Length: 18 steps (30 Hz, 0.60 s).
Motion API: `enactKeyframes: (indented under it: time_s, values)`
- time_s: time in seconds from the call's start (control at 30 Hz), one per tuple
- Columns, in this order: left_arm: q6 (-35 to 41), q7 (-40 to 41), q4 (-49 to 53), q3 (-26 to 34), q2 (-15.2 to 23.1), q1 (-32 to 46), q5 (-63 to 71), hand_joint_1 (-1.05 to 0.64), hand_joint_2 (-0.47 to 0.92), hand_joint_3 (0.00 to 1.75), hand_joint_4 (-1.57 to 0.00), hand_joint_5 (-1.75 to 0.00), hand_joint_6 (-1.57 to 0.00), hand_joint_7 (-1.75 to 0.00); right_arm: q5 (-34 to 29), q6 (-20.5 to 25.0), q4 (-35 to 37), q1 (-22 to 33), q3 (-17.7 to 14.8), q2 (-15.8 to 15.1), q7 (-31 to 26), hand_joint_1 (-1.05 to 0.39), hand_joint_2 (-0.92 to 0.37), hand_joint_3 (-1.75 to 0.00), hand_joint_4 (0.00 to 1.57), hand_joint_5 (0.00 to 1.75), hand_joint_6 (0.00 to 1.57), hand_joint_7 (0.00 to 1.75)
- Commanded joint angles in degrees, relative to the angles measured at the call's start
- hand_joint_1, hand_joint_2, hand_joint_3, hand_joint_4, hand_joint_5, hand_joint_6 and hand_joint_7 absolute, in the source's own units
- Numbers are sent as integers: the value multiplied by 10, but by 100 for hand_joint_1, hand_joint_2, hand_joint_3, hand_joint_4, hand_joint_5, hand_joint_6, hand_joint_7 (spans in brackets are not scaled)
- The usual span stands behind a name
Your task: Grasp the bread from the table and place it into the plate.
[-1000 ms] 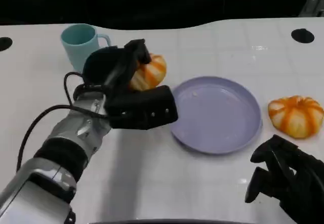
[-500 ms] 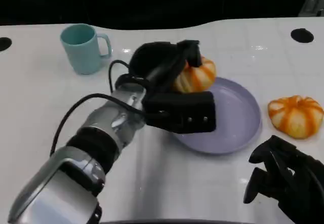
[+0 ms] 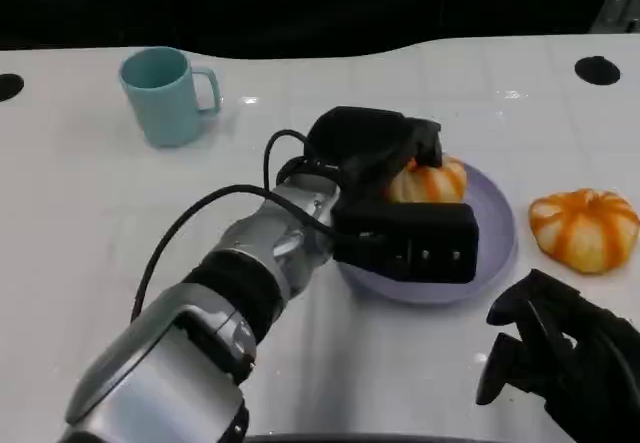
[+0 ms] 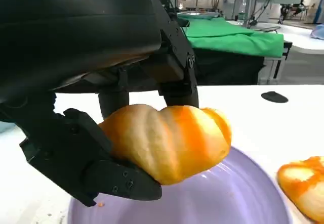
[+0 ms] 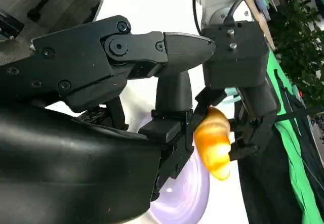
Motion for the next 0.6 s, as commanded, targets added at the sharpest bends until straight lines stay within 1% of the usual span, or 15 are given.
enactKeyframes:
  time_s: [0.03, 0.1, 0.13, 0.17, 0.2, 0.23, 0.27, 0.3, 0.33, 0.37, 0.43, 0.5, 0.53, 0.6]
  values:
    - [-8, -11, 20, -3, -3, -19, 0, -22, 71, 58, -86, -175, -87, -102, 2, -9, -5, 5, -3, -1, -3, -44, -92, -39, 63, 175, 47, 162]
    - [-13, -33, 27, 6, -6, -19, -14, -21, 76, 45, -80, -173, -88, -84, 1, -10, -5, 5, -2, -1, -2, -44, -92, -40, 63, 175, 47, 162]
    - [-14, -46, 29, 12, -8, -20, -22, -21, 80, 33, -77, -171, -89, -73, 2, -11, -5, 5, -2, -1, -2, -44, -92, -40, 63, 175, 47, 162]
    - [-16, -67, 32, 18, -10, -21, -31, -22, 84, 24, -76, -169, -90, -65, 0, -12, -5, 5, -1, -2, -2, -44, -92, -40, 63, 175, 47, 162]
    - [-19, -90, 35, 22, -10, -23, -38, -23, 89, 18, -63, -156, -79, -49, 0, -12, -5, 5, -1, -3, -2, -45, -92, -40, 63, 175, 47, 162]
    - [-24, -108, 37, 19, -7, -24, -38, -25, 90, 18, -55, -136, -72, -35, 0, -12, -5, 5, -1, -3, -2, -45, -92, -40, 63, 175, 47, 162]
    - [-28, -127, 39, 15, -5, -26, -38, -30, 91, 20, -49, -101, -64, -22, -1, -12, -5, 5, -1, -3, -3, -44, -92, -40, 63, 175, 47, 162]
    - [-28, -143, 40, 13, -3, -28, -36, -38, 92, 25, -45, -58, -51, -9, -1, -12, -5, 5, -1, -3, -3, -44, -92, -40, 63, 175, 47, 162]
    - [-26, -158, 41, 11, -2, -30, -35, -42, 92, 27, -44, -37, -45, -5, 2, -11, -4, 5, -3, -2, -3, -44, -92, -40, 63, 175, 47, 162]
    - [-25, -168, 41, 11, -2, -32, -34, -47, 92, 29, -39, -22, -36, -2, 4, -11, -3, 4, -4, -1, -2, -44, -92, -40, 63, 175, 47, 163]
    - [-25, -191, 39, 14, 0, -34, -39, -50, 92, 30, -36, -14, -31, -1, 6, -10, -2, 4, -5, -1, -1, -44, -92, -40, 63, 175, 47, 163]
    - [-27, -219, 36, 19, 3, -37, -46, -67, 92, 33, -22, -4, -20, 0, 4, -9, -2, 4, -5, -2, -3, -44, -92, -40, 63, 175, 47, 162]
    - [-28, -239, 35, 24, 5, -40, -51, -70, 92, 34, -20, -3, -18, 0, 4, -11, -1, 4, -5, -4, 0, -44, -92, -40, 64, 175, 48, 162]
    - [-28, -262, 34, 29, 7, -43, -57, -84, 92, 42, -13, -1, -16, 0, 4, -14, 1, 3, -5, -5, 3, -44, -92, -40, 64, 175, 48, 162]
